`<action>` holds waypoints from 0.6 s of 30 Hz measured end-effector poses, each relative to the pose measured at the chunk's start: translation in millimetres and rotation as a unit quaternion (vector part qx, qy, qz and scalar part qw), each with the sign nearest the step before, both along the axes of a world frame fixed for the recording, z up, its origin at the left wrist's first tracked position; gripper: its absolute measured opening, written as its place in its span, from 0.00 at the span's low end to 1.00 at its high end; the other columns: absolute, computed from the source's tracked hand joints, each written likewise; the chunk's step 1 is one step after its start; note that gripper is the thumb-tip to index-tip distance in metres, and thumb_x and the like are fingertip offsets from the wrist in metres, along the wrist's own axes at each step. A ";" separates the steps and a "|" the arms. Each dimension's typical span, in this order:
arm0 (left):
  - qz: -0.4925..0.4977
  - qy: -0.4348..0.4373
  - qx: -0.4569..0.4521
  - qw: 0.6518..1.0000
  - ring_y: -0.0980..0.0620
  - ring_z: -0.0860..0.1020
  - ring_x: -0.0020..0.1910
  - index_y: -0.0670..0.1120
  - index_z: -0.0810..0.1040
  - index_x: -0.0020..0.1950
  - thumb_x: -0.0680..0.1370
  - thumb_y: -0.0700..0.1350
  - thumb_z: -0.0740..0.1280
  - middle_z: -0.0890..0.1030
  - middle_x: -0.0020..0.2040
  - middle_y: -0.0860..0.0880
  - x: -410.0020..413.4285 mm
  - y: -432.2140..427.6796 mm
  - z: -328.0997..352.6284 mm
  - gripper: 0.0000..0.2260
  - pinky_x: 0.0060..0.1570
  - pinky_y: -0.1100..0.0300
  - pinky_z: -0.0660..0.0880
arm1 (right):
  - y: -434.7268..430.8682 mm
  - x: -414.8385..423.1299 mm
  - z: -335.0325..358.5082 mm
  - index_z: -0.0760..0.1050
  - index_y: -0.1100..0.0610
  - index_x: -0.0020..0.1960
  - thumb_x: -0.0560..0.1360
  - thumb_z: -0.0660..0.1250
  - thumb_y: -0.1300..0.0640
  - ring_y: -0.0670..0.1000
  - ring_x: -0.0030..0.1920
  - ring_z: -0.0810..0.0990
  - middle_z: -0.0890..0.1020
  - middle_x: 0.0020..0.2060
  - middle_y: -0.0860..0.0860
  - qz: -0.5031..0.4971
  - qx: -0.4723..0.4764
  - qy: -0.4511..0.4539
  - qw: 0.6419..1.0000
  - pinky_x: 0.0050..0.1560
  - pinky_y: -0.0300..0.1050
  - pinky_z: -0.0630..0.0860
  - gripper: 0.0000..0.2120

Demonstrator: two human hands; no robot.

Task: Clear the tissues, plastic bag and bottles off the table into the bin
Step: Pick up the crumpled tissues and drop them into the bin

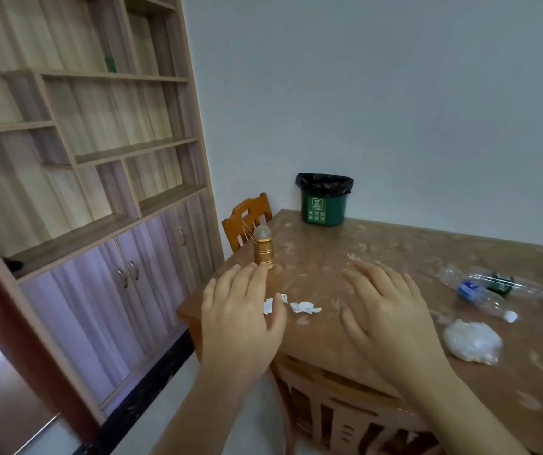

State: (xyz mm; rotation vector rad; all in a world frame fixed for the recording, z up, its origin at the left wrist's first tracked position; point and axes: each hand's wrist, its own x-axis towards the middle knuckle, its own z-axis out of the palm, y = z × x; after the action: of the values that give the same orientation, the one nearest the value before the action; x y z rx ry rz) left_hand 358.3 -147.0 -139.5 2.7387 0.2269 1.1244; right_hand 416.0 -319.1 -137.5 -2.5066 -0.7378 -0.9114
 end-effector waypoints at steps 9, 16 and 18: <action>-0.044 -0.011 -0.026 0.999 0.44 0.77 0.57 0.44 0.76 0.60 0.74 0.52 0.56 0.81 0.56 0.46 79.2 77.0 -32.5 0.20 0.58 0.45 0.69 | 90.0 72.1 -33.5 0.77 0.59 0.54 0.69 0.55 0.50 0.60 0.56 0.77 0.81 0.54 0.57 0.001 0.005 0.022 1.000 0.53 0.62 0.74 0.21; -0.116 0.023 -0.037 0.992 0.45 0.75 0.60 0.43 0.74 0.62 0.74 0.51 0.57 0.79 0.58 0.45 154.1 147.8 -63.9 0.20 0.59 0.42 0.71 | 159.0 136.1 -69.8 0.76 0.59 0.55 0.69 0.55 0.50 0.61 0.57 0.76 0.80 0.55 0.57 -0.028 0.009 0.066 0.997 0.53 0.61 0.73 0.21; -0.122 0.029 -0.039 0.991 0.45 0.75 0.60 0.43 0.74 0.62 0.74 0.51 0.57 0.79 0.58 0.45 174.6 155.7 -77.7 0.20 0.60 0.43 0.69 | 166.9 152.1 -85.6 0.76 0.59 0.55 0.70 0.56 0.50 0.61 0.57 0.76 0.80 0.54 0.57 -0.039 0.006 0.084 0.996 0.54 0.60 0.73 0.21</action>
State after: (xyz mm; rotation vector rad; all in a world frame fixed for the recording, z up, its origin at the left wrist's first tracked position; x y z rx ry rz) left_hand 532.9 8.7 -217.2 2.6437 -0.0545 0.9503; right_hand 568.0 -152.3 -223.1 -2.5790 -0.5835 -0.7150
